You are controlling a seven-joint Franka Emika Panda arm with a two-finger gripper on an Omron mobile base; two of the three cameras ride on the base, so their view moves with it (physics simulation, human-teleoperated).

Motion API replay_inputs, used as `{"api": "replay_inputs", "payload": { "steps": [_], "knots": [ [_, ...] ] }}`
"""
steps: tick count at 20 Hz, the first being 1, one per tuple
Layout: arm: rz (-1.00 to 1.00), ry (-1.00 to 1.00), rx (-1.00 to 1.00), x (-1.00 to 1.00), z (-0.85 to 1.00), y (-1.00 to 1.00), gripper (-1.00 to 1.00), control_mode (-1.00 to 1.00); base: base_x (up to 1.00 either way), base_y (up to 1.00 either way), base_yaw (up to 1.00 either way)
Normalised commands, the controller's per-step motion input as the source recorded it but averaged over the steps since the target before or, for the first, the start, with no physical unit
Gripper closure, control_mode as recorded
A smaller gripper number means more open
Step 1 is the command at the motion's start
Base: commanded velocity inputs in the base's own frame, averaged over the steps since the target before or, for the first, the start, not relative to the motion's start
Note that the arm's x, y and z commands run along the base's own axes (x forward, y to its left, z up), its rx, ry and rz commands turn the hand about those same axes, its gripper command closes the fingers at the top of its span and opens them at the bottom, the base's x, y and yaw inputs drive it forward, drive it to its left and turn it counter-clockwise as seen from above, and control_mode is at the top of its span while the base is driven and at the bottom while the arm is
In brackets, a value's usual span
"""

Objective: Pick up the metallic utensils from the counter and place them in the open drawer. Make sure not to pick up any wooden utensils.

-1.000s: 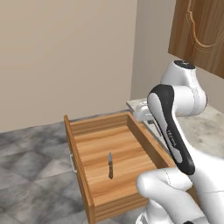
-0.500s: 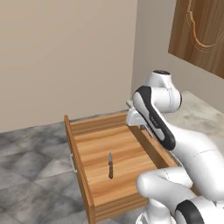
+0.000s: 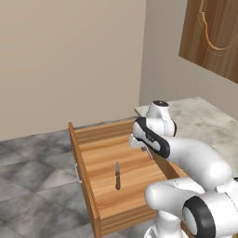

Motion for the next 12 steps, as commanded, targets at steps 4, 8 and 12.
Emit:
{"api": "replay_inputs", "payload": {
  "steps": [4, 8, 12],
  "knots": [
    [0.0, 0.0, -0.02, 0.82, -0.97, 0.0, 1.0, -1.0, 0.0, 0.0, 0.0],
    [-0.01, 0.01, -0.06, 0.58, -0.65, 0.0, 1.0, -1.0, 0.0, 0.0, 0.0],
    [0.0, 0.04, -0.03, 0.38, -0.06, 0.0, 1.0, -1.0, 0.0, 0.0, 0.0]
  ]
}}
